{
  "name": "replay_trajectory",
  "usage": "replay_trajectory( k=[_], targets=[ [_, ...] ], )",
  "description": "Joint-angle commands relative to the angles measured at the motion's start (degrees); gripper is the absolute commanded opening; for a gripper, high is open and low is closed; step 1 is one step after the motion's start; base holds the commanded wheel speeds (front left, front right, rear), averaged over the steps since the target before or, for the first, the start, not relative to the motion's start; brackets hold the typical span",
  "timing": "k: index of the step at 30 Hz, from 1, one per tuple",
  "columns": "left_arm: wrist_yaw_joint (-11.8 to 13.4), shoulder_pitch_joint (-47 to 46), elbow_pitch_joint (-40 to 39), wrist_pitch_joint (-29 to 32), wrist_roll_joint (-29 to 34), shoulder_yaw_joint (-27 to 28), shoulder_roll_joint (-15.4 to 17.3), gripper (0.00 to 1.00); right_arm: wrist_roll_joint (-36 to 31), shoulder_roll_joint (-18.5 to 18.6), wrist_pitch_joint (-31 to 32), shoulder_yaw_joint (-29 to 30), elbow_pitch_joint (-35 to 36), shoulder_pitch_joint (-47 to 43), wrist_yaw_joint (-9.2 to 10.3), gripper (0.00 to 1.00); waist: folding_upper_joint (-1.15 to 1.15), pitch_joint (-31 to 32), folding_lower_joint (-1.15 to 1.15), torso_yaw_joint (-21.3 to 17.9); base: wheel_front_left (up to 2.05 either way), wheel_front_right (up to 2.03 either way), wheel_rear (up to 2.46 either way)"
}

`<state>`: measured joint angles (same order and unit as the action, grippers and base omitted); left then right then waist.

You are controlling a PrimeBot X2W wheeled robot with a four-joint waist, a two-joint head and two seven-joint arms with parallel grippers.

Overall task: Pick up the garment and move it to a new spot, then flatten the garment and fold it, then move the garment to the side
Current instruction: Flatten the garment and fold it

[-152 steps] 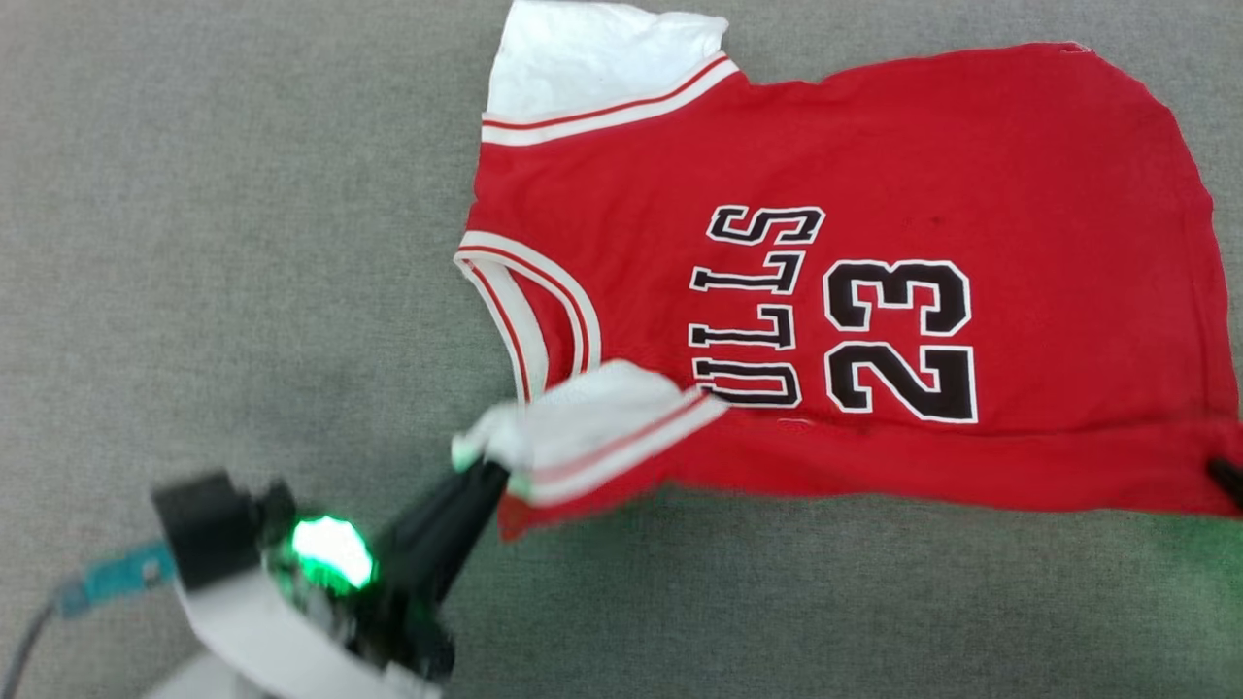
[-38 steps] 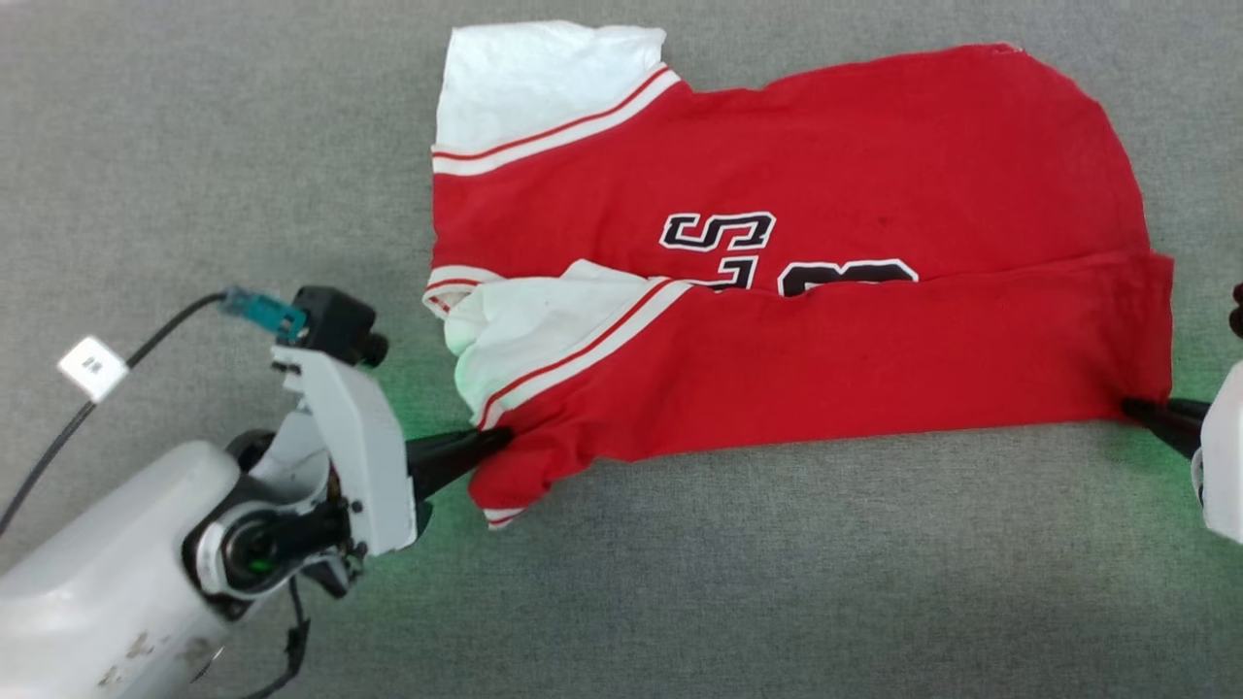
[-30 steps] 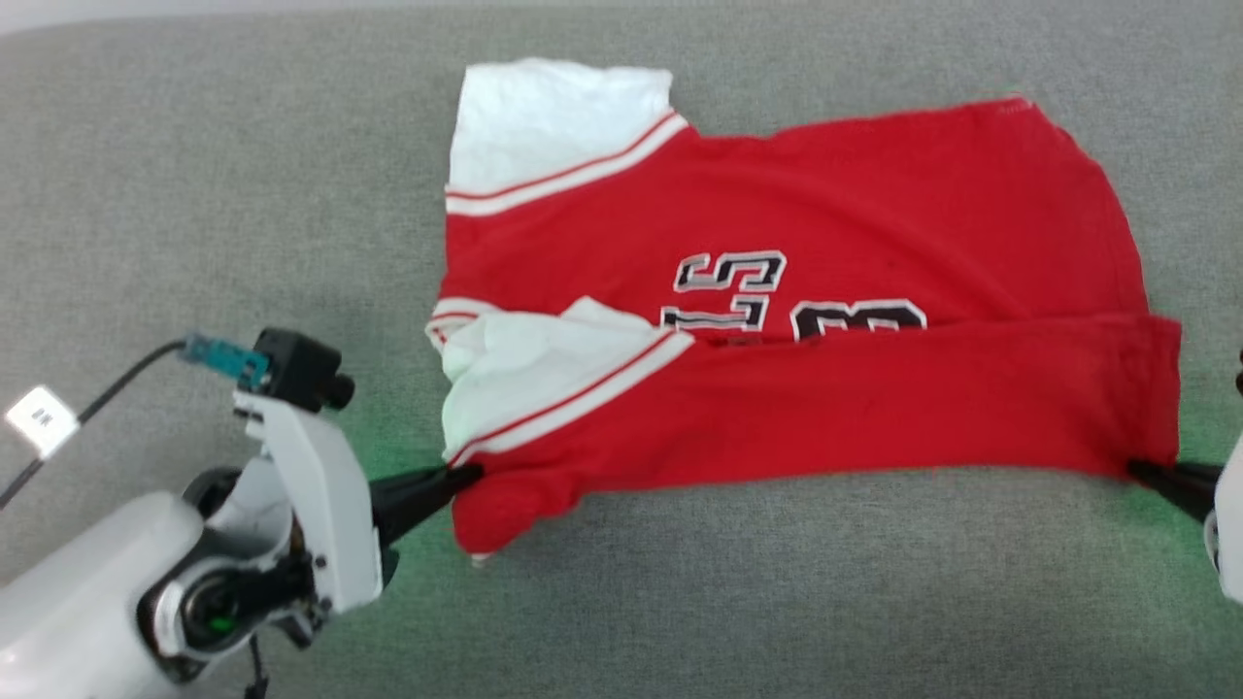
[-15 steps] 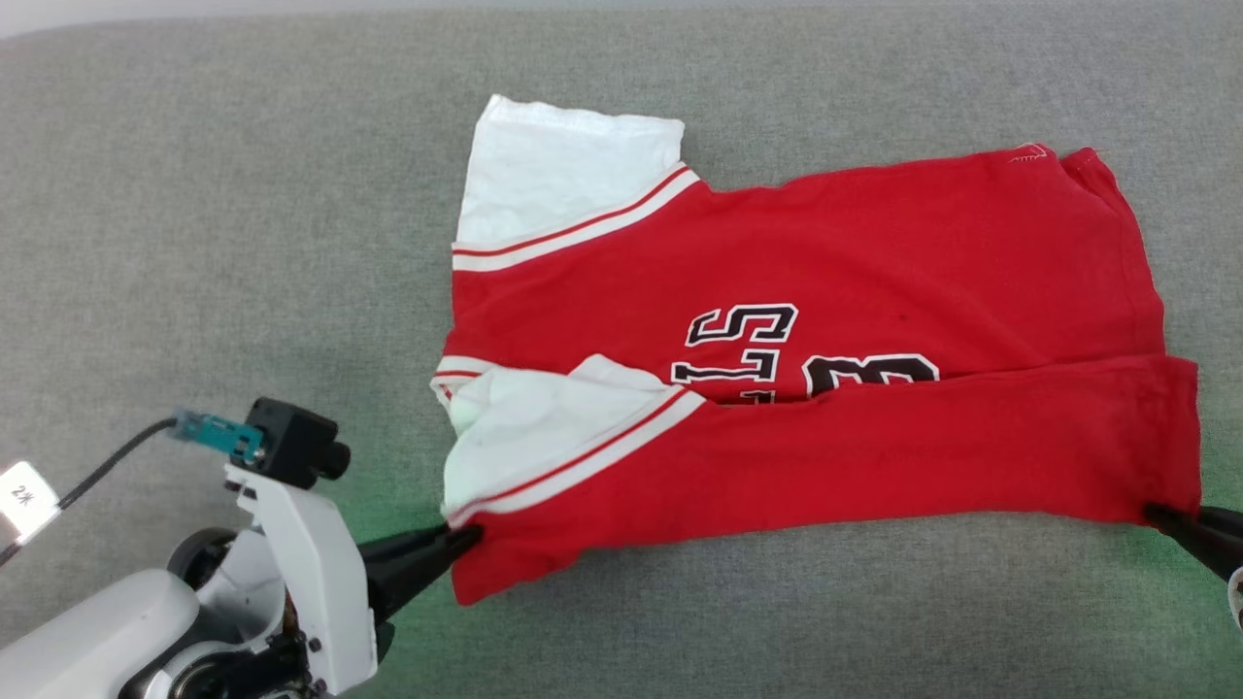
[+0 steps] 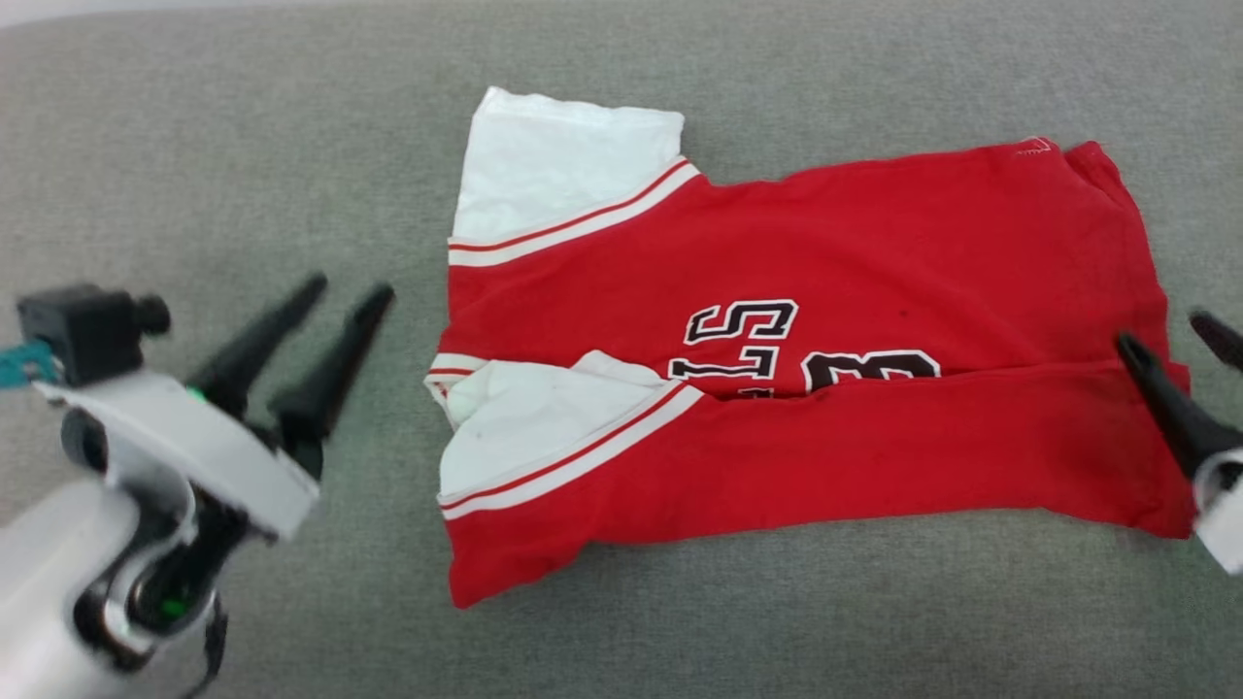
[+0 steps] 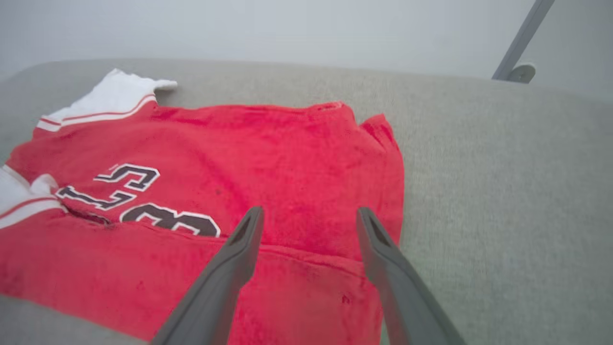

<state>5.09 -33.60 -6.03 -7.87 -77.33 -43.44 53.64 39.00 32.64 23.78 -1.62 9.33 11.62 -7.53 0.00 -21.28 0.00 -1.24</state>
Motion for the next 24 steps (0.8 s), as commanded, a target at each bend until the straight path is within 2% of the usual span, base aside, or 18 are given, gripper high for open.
replay_trajectory(
  k=[1, 6, 10, 14, 19, 24],
  targets=[
    [-0.04, -1.27, 1.69, -1.52, 0.56, 0.97, -1.33, 1.00, -0.97, -1.16, -2.32, -0.93, -0.88, 1.78, 0.10, 1.00, 0.00, -0.43, 0.00, -0.77, 0.00, 0.00, 0.00],
    [0.02, -9.62, 11.17, -3.44, 4.11, 2.62, -5.92, 1.00, -4.29, -6.87, -14.86, -1.98, -5.47, 8.76, 0.10, 1.00, 0.00, -2.07, 0.00, -3.69, 0.00, 0.00, 0.00],
    [-0.39, -19.30, 20.34, -1.46, 8.39, 1.84, -8.80, 1.00, -7.09, -8.96, -22.98, -4.14, -8.64, 12.03, 0.10, 1.00, 0.00, -3.97, 0.00, -6.73, 0.00, 0.00, 0.00],
    [-1.07, -28.20, 30.27, 3.30, 12.01, -0.23, -10.78, 1.00, -7.82, -10.61, -29.13, -5.39, -11.01, 13.43, 0.10, 1.00, 0.00, -5.62, 0.00, -10.19, 0.00, 0.00, 0.00],
    [-3.14, -35.93, 41.28, 14.26, 12.57, -3.47, -12.32, 1.00, -8.35, -11.48, -33.61, -6.55, -12.53, 13.31, 0.10, 1.00, 0.00, -6.84, 0.00, -13.39, 0.00, 0.00, 0.00],
    [-4.91, -40.22, 48.66, 34.32, 9.47, -7.20, -12.90, 1.00, -8.33, -11.70, -34.84, -7.16, -12.47, 12.37, 0.10, 1.00, 0.00, -7.19, 0.00, -14.86, 0.00, 0.00, 0.00]
  ],
)
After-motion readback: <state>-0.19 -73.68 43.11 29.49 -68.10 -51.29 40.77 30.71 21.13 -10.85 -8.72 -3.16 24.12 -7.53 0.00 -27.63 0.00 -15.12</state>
